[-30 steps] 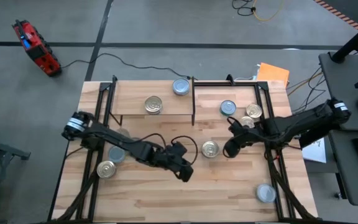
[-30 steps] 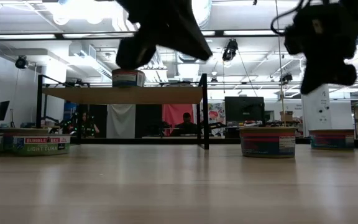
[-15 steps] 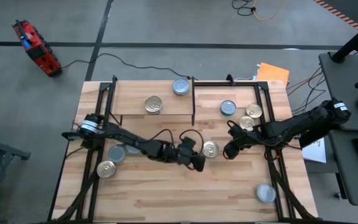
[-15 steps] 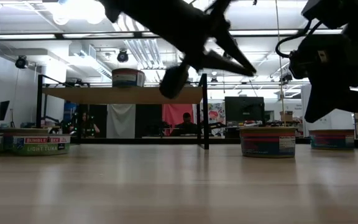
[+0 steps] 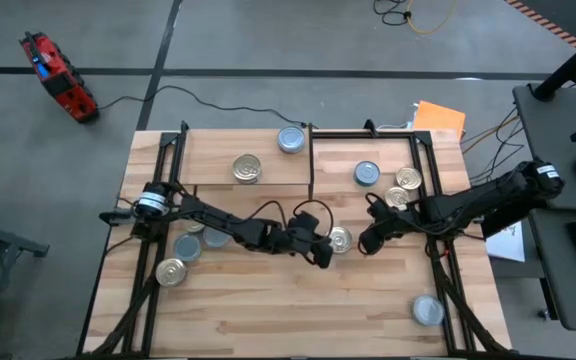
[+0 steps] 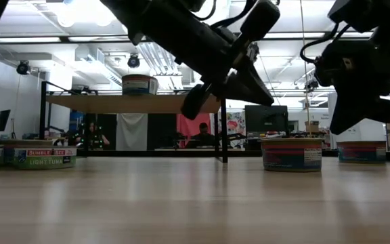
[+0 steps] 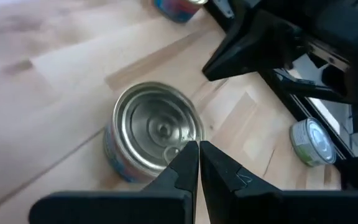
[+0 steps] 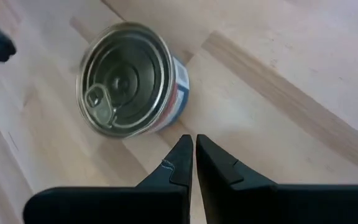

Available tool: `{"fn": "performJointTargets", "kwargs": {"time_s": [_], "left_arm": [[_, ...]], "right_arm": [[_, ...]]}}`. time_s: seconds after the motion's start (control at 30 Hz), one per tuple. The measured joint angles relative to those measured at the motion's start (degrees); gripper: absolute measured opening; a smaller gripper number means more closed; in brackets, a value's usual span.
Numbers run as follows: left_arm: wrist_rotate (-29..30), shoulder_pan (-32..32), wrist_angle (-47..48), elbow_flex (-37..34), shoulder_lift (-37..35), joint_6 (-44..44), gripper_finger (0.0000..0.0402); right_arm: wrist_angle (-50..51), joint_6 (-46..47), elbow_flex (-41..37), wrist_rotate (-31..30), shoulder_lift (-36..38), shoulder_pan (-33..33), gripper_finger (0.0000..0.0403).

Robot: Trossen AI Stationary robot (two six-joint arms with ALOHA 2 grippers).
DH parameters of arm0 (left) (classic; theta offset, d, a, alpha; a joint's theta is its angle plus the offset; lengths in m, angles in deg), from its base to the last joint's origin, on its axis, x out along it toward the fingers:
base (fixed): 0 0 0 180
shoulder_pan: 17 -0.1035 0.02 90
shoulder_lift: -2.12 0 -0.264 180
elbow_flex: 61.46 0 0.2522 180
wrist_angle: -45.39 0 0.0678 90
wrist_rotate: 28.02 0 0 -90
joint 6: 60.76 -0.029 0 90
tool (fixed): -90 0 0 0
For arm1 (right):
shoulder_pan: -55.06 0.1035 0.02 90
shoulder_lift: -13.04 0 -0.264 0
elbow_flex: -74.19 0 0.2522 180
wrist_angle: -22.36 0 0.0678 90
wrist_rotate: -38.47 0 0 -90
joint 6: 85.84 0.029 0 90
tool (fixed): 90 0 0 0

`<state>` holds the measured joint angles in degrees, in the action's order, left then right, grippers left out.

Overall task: Stack canned seafood by type on shelf
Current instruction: Stack the blue and pink tuna can on top of the blue and pink tuna can on the shelf

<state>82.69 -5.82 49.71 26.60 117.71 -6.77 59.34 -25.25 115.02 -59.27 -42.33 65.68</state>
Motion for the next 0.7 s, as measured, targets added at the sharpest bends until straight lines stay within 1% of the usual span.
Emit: {"fn": "performJointTargets", "kwargs": {"time_s": [0.1,0.3,0.4,0.5,0.63,0.7], "left_arm": [[0.1,-0.1,-1.4,0.0,0.0,-4.5,0.0000],[0.3,-0.2,-1.1,0.0,0.0,-14.3,0.0000],[0.4,-0.2,-2.4,0.0,1.3,-18.9,0.0000],[0.3,-0.2,-5.8,0.0,3.6,-21.0,0.0000],[1.2,-0.2,-7.1,0.0,4.9,-20.0,0.0000],[1.2,-0.2,-6.7,0.0,5.1,-22.0,0.0000]], "right_arm": [[-0.2,0.7,0.0,0.0,-0.3,-1.3,0.0012],[-1.3,1.1,0.0,0.3,-0.2,-4.8,0.0012],[-1.3,1.4,0.0,0.3,-0.2,-5.8,0.0012],[-1.2,2.2,0.0,0.8,-0.2,-6.0,0.0012],[-1.2,3.0,0.0,2.2,-0.2,-6.0,0.0012],[-1.2,4.1,0.0,2.2,-0.2,-5.9,0.0012]]}}
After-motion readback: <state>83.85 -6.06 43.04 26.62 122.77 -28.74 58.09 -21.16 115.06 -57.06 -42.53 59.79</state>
